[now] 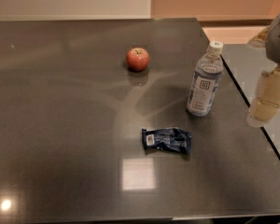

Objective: Pick blue plastic bottle

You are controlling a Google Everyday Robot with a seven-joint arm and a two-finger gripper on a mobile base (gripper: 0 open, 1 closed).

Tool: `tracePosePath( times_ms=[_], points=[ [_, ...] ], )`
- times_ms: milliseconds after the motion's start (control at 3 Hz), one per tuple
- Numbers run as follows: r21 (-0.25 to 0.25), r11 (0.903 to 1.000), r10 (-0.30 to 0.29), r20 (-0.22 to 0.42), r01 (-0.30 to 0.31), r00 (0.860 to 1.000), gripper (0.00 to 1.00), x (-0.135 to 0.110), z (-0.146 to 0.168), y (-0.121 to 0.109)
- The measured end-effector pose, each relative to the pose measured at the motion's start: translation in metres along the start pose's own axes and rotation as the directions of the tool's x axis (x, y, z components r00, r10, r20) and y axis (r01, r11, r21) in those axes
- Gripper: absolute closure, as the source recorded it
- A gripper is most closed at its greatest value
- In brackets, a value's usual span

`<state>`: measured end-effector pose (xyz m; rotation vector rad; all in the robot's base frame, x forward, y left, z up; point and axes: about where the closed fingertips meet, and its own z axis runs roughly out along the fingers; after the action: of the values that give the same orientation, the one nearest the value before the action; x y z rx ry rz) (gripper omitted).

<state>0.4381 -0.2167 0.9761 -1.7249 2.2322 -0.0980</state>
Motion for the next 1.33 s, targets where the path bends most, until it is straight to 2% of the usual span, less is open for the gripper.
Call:
tracePosePath(
  times_ms=[667,1333],
  points=[
    [0.0,1.0,0.0,0.0,0.0,1.0,0.0,0.0,0.0,0.0],
    [0.026,0.9962,0.08,0.108,-0.083,0.991,0.0,-0.009,0.016,-0.051]
  ],
)
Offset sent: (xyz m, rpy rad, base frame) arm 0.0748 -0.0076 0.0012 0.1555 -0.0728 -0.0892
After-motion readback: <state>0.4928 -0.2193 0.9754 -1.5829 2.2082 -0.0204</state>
